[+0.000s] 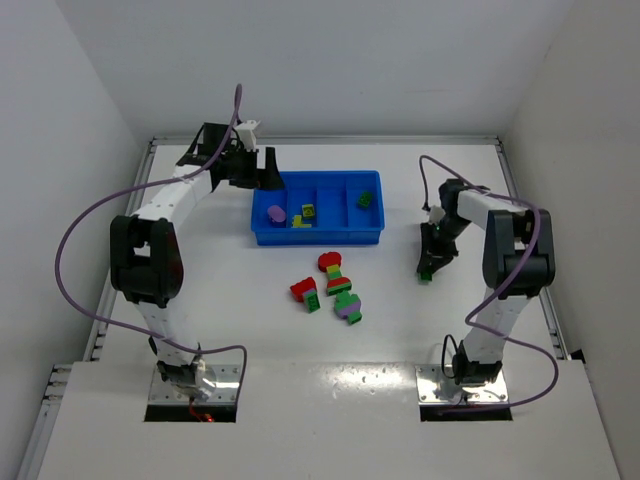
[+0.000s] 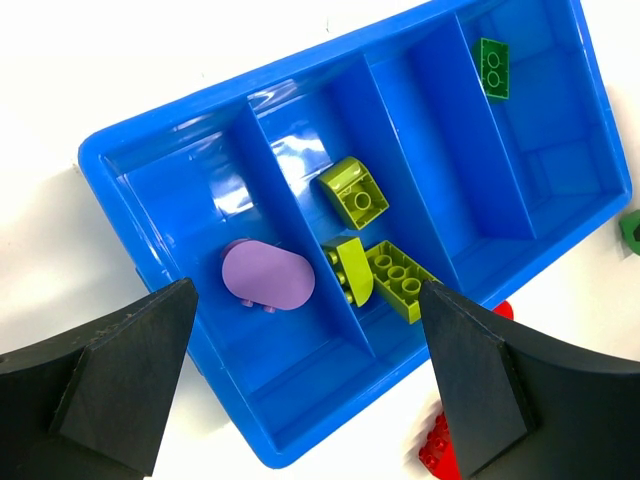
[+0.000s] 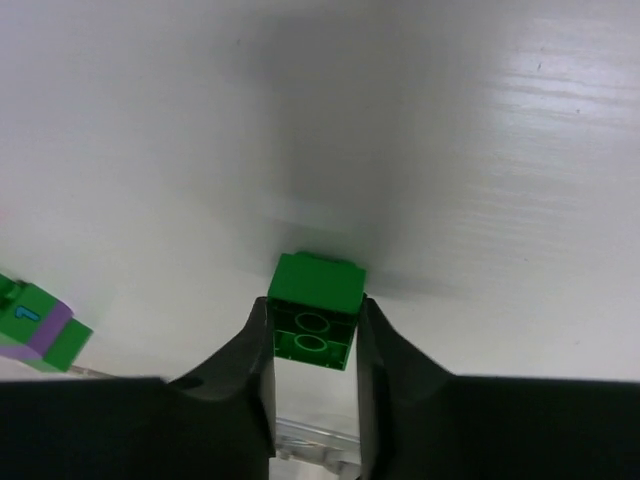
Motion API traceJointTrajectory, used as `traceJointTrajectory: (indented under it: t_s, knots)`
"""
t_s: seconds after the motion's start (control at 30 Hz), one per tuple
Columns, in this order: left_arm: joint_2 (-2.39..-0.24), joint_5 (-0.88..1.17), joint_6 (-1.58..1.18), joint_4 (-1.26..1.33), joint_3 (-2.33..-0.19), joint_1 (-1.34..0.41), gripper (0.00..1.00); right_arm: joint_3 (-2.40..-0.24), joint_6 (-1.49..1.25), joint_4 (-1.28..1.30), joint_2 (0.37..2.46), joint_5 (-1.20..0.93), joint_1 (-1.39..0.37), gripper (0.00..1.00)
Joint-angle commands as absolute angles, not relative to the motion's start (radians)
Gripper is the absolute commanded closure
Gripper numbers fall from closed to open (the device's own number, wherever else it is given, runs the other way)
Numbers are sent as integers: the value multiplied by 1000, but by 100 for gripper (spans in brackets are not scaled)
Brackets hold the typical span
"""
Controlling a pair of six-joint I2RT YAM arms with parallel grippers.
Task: Sort the legos into containers by color
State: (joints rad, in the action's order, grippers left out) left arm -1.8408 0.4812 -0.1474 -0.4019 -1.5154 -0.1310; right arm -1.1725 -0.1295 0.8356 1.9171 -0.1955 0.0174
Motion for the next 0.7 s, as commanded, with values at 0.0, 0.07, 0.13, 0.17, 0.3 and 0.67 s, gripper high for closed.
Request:
traceJointTrajectory:
  t_s: [0.0,0.07,0.13,0.17,0.3,0.67]
  knots:
    - [-1822,482,-155,-377,-1523,-127,0,-1215,-130,842,1924,-206,17,95]
    - [-1822,482,-155,-377,-1523,-127,0,-1284,-117,853,1924,-206,17,100]
    - [-1822,492,-146,-377,-1532,-127,0,-1424,-101,862,1936,-216,17,100]
    - [-1822,505,-146,-377,-1532,-127,0,-1481,-91,862,1936,-230,17,100]
    - [-1833,450,-166,-408,-1561,-127,0,-1771,-64,853,1954,-356,-6,100]
    - [-1884,520,-126,-526,-1664,-127,0,-2055,-81,732,2137,-396,-218,100]
